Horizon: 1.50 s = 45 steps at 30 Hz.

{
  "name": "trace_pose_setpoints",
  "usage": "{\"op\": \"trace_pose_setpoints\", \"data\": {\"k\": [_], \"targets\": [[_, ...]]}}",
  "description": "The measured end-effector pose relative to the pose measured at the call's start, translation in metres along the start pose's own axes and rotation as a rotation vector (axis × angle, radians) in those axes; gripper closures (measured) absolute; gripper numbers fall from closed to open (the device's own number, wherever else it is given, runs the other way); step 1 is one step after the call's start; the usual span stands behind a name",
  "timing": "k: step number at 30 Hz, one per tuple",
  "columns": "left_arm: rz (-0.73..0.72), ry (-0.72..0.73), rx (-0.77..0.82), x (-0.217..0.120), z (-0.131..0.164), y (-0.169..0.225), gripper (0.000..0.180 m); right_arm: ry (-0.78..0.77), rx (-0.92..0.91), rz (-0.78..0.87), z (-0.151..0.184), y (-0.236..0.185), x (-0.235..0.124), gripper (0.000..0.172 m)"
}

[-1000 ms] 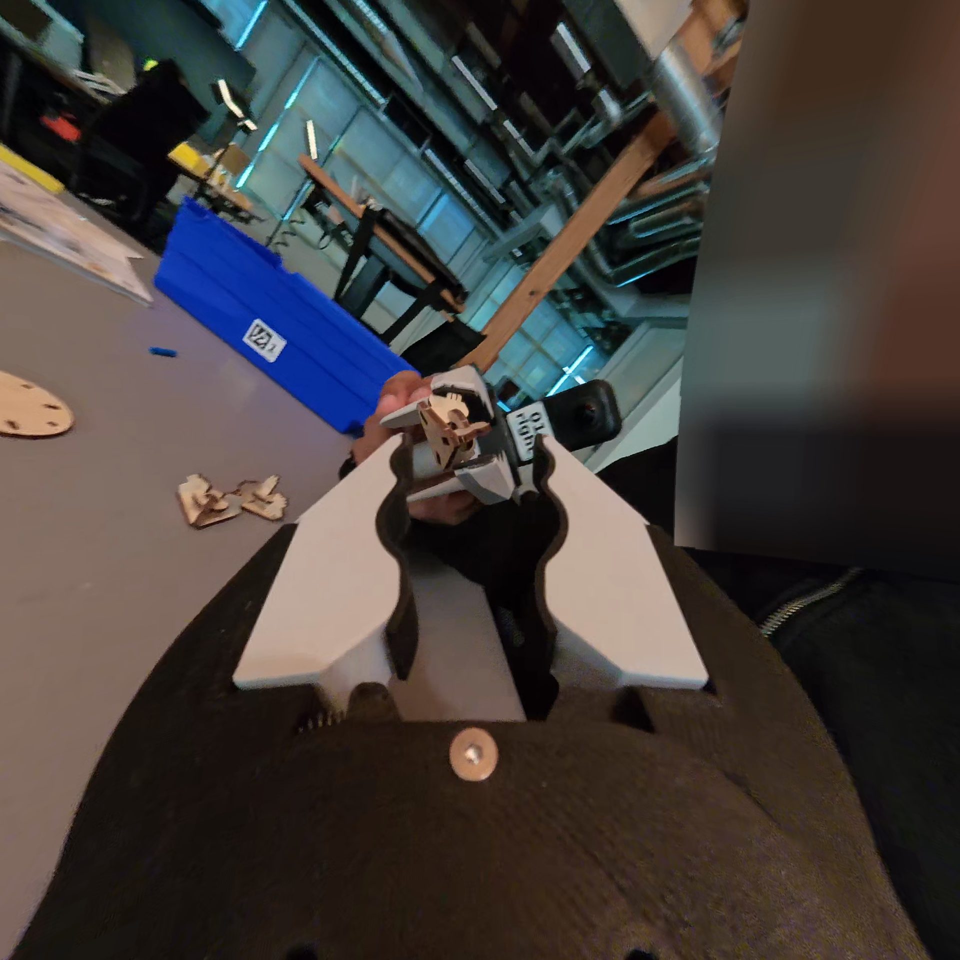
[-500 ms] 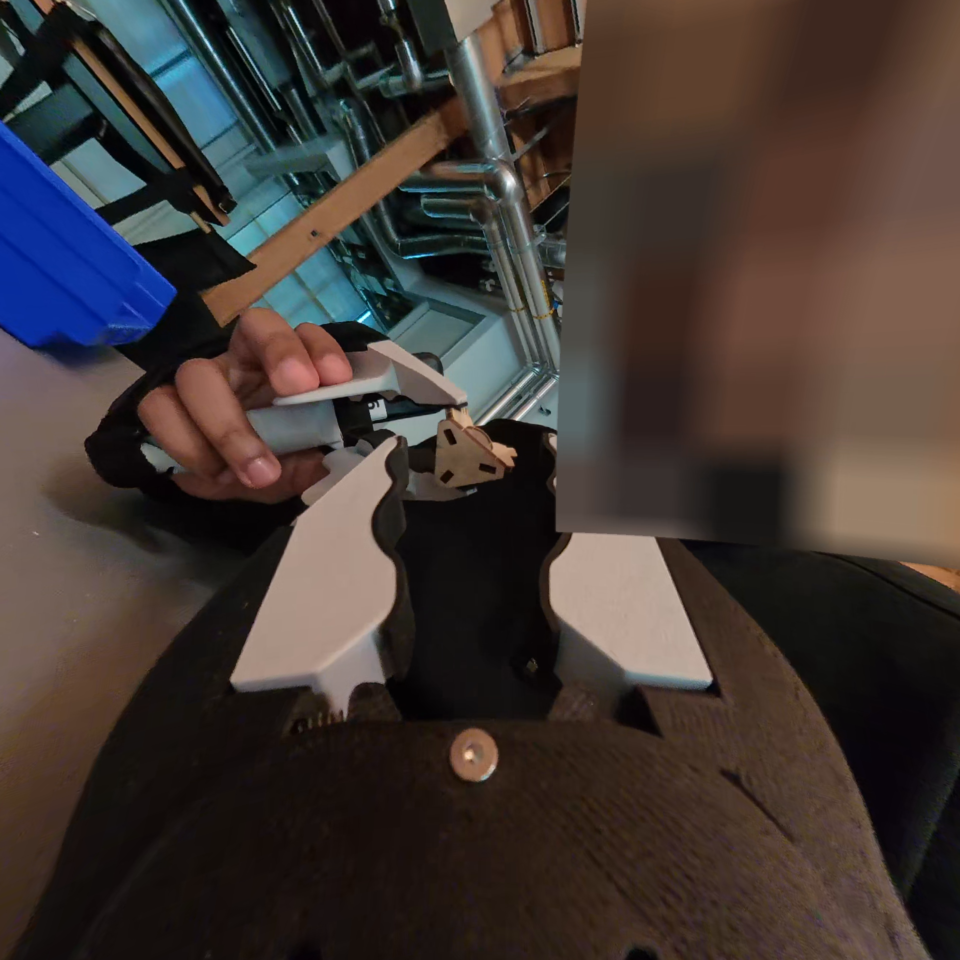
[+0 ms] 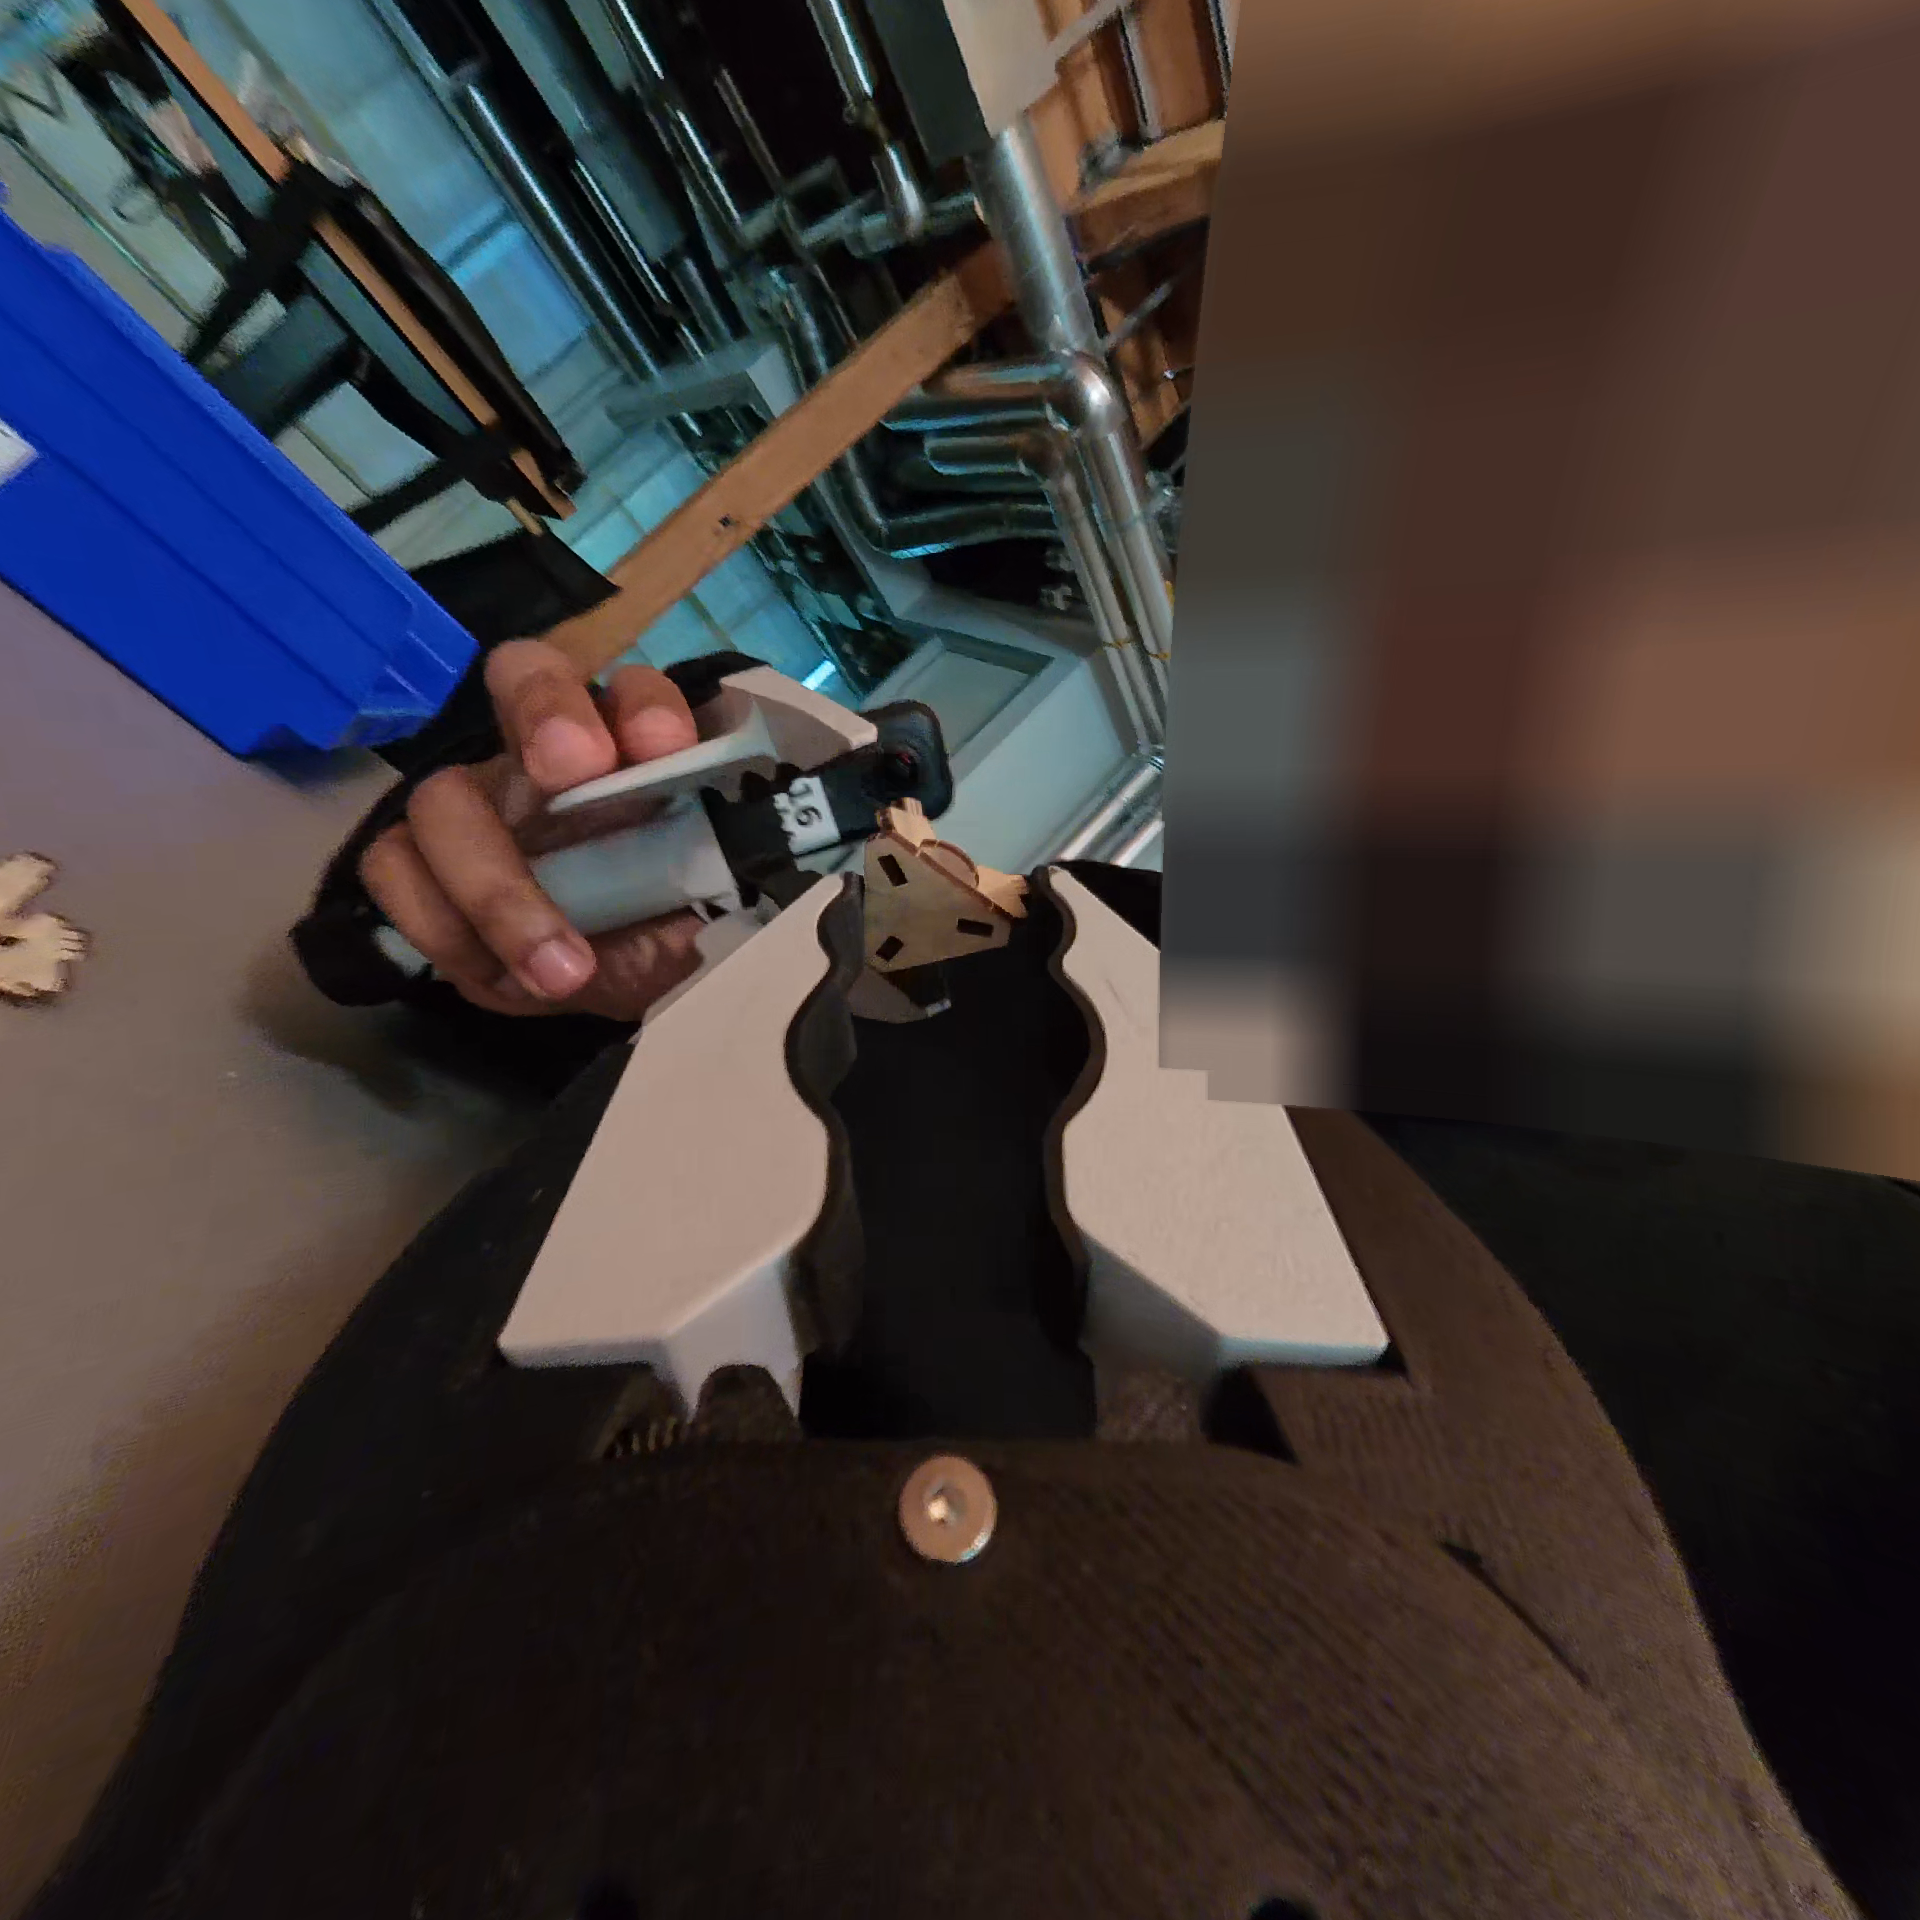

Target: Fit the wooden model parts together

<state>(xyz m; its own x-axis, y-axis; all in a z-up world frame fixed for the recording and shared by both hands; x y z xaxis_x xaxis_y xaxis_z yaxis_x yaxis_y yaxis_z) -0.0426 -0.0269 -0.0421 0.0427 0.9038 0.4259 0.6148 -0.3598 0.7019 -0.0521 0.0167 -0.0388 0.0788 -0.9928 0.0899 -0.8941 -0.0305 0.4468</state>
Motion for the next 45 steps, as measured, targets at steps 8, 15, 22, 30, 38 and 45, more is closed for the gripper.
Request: {"op": "trace_pose_setpoints", "data": {"k": [8, 15, 22, 30, 38, 45], "targets": [[-0.254, 0.009, 0.157, -0.009, -0.005, -0.013, 0.149, -0.111, -0.012, 0.075, 0.014, 0.01, 0.003, 0.131], [-0.318, -0.006, 0.178, -0.01, -0.004, -0.018, 0.149, -0.133, -0.042, 0.064, 0.015, 0.01, 0.001, 0.145], [-0.344, -0.025, 0.191, -0.009, -0.002, -0.02, 0.149, -0.163, -0.063, 0.06, 0.019, 0.009, 0.002, 0.144], [-0.361, -0.027, 0.199, -0.01, -0.002, -0.021, 0.149, -0.176, -0.063, 0.048, 0.021, 0.008, 0.003, 0.144], [-0.377, -0.034, 0.208, -0.009, -0.002, -0.022, 0.149, -0.179, -0.048, 0.041, 0.022, 0.008, 0.003, 0.146], [-0.381, -0.033, 0.209, -0.009, -0.002, -0.023, 0.149, -0.188, -0.038, 0.04, 0.022, 0.008, 0.003, 0.146]]}}
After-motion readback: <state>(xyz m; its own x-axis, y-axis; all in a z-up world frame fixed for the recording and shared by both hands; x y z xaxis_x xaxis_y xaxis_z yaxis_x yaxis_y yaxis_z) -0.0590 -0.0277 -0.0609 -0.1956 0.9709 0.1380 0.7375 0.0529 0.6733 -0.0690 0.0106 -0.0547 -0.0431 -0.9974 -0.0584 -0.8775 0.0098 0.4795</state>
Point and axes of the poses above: each gripper's, where its closed fingertips meet, x out along the fingers, z out of its underside, y = z × x across the jaws, the point moved 3 cm from there along -x, back along the fingers, and after that the axes turned 5 degrees about -y, right-handed, at the moved point
